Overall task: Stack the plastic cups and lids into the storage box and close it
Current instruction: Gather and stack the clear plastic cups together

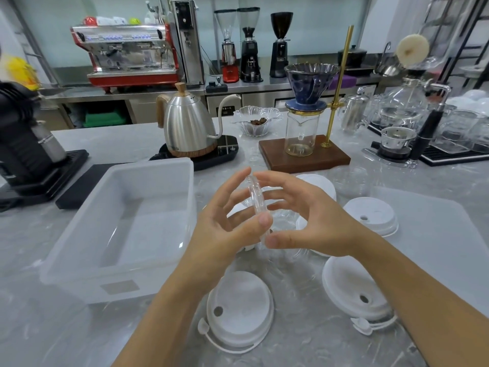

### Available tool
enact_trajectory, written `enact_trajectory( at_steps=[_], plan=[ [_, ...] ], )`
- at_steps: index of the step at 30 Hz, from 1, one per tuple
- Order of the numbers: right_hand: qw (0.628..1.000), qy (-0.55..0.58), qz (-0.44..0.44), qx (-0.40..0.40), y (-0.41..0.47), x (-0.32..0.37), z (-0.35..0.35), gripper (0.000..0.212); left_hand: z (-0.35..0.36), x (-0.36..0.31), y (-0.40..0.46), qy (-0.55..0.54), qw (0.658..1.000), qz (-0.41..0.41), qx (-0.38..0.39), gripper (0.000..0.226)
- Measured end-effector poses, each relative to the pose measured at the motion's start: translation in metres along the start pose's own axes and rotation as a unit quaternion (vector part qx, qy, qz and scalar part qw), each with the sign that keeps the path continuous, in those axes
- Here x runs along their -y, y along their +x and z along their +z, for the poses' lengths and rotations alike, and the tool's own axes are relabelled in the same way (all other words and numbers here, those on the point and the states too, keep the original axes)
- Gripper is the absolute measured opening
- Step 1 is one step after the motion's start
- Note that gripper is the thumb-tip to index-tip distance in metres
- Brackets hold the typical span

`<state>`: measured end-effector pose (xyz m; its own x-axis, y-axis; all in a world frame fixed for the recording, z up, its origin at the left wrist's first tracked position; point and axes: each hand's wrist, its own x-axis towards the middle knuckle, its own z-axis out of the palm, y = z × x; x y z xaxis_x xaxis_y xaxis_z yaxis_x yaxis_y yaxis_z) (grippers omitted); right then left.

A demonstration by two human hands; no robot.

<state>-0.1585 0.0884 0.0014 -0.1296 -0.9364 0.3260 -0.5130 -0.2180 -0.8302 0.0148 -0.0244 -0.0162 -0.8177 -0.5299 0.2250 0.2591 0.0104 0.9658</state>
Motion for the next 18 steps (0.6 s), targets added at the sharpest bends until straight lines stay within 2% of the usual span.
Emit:
enact_trajectory(
  at_steps=[9, 12, 14, 18],
  plan=[
    [1.000, -0.019, -0.017, 0.015, 0.001, -0.001, 0.001, 0.094, -0.002, 0.002, 0.001, -0.018, 1.000, 0.006, -0.020, 0.086],
    [1.000, -0.023, 0.009, -0.016, 0.002, -0.003, -0.007, 0.089, -0.002, 0.000, 0.003, -0.036, 0.997, 0.017, -0.060, 0.084],
    [0.995, -0.085, 0.042, -0.021, 0.001, -0.007, -0.017, 0.087, -0.002, -0.001, 0.004, -0.048, 0.995, 0.029, -0.083, 0.085],
    [0.953, -0.245, 0.135, 0.113, -0.005, -0.014, -0.020, 0.104, -0.001, -0.002, 0.005, -0.068, 0.990, 0.027, -0.121, 0.092]
  ],
)
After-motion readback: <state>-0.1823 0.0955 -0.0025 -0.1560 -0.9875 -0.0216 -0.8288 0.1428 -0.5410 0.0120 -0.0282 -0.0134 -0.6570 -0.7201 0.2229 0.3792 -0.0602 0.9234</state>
